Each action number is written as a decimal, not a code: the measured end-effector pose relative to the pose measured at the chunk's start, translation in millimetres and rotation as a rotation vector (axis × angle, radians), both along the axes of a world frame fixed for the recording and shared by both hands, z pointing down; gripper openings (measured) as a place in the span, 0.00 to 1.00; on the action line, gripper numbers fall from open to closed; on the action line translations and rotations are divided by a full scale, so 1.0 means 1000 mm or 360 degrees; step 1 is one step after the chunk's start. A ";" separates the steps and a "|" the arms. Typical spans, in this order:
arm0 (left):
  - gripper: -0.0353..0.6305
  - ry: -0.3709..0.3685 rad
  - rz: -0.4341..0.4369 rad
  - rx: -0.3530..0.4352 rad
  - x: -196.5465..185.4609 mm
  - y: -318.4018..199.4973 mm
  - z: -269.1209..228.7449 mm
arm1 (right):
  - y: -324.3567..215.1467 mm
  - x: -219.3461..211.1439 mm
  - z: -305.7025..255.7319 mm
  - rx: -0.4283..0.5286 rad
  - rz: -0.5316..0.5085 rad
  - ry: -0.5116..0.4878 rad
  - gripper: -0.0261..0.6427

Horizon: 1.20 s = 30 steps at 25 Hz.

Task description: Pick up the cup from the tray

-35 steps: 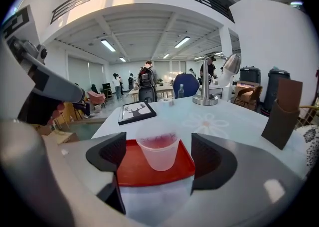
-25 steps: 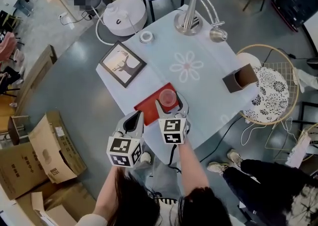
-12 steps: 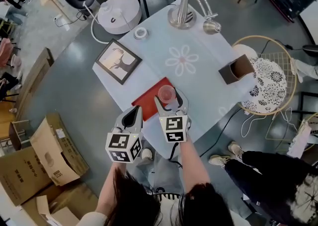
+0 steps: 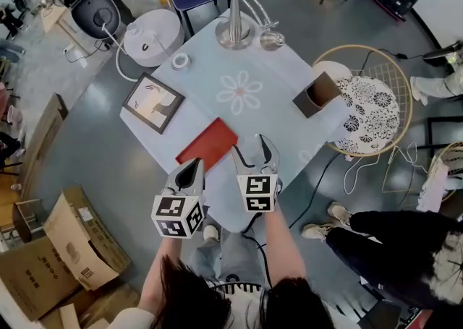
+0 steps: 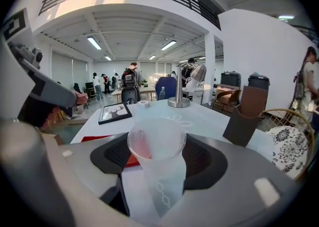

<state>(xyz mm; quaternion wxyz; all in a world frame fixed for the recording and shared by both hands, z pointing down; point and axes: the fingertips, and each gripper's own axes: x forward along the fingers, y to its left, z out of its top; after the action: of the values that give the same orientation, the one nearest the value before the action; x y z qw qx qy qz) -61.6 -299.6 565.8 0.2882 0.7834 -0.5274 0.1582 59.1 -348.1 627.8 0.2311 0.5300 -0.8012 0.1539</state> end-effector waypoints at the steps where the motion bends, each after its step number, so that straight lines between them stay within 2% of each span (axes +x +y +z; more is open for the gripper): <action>1: 0.05 0.0010 0.0003 0.0001 0.004 -0.001 -0.001 | 0.000 0.006 0.000 0.0000 0.0011 0.0012 0.55; 5: 0.05 0.0045 -0.0021 0.0001 0.017 -0.005 -0.003 | 0.004 0.029 0.010 -0.0028 0.0041 0.0071 0.55; 10: 0.05 0.0050 -0.0007 0.0008 0.031 -0.008 -0.001 | 0.004 0.049 0.022 -0.0055 0.0093 0.0033 0.55; 16: 0.05 0.0024 -0.0055 -0.0029 0.029 -0.006 0.002 | 0.001 0.052 0.032 -0.0065 0.0106 -0.0031 0.55; 21: 0.05 0.0020 -0.0070 -0.0033 0.027 -0.005 0.004 | 0.004 0.048 0.039 -0.0053 0.0091 0.0002 0.55; 25: 0.05 0.0040 -0.0080 -0.0012 0.027 -0.007 0.002 | 0.004 0.047 0.037 -0.0095 0.0078 -0.0105 0.59; 30: 0.05 0.0065 -0.0069 -0.0002 0.026 -0.004 0.003 | 0.007 0.054 0.031 -0.0062 0.0134 -0.0123 0.66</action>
<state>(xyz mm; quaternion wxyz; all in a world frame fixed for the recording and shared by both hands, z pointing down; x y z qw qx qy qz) -36.0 -303.4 569.0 0.3028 0.7746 -0.5382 0.1363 112.6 -341.3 658.7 0.2036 0.5523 -0.7835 0.1993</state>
